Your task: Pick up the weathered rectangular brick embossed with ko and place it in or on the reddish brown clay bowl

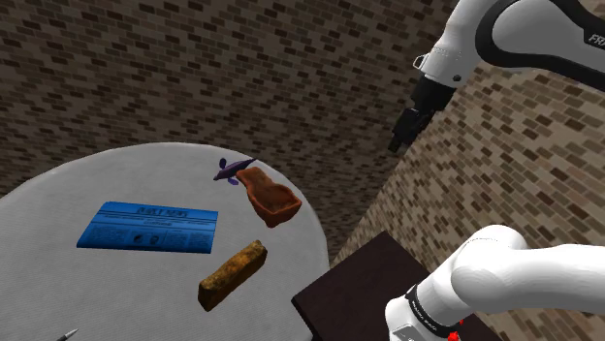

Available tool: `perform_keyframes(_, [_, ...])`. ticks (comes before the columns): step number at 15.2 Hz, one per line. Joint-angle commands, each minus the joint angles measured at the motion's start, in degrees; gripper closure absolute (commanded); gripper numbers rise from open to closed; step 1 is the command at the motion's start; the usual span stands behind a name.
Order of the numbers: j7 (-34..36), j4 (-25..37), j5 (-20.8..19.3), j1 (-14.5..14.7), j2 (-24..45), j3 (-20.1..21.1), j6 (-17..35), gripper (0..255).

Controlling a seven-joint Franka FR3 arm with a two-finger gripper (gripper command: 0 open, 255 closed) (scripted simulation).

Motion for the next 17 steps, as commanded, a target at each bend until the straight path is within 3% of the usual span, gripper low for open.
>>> perform_keyframes(1, [0.0,0.0,0.0,0.0,0.0,0.0,0.0,0])
perform_keyframes(9, [20.4,-11.72,8.88,-0.93,-4.15,11.6,8.49,0])
perform_keyframes(17, [40.81,-16.94,18.61,-1.68,0.24,25.65,19.93,0])
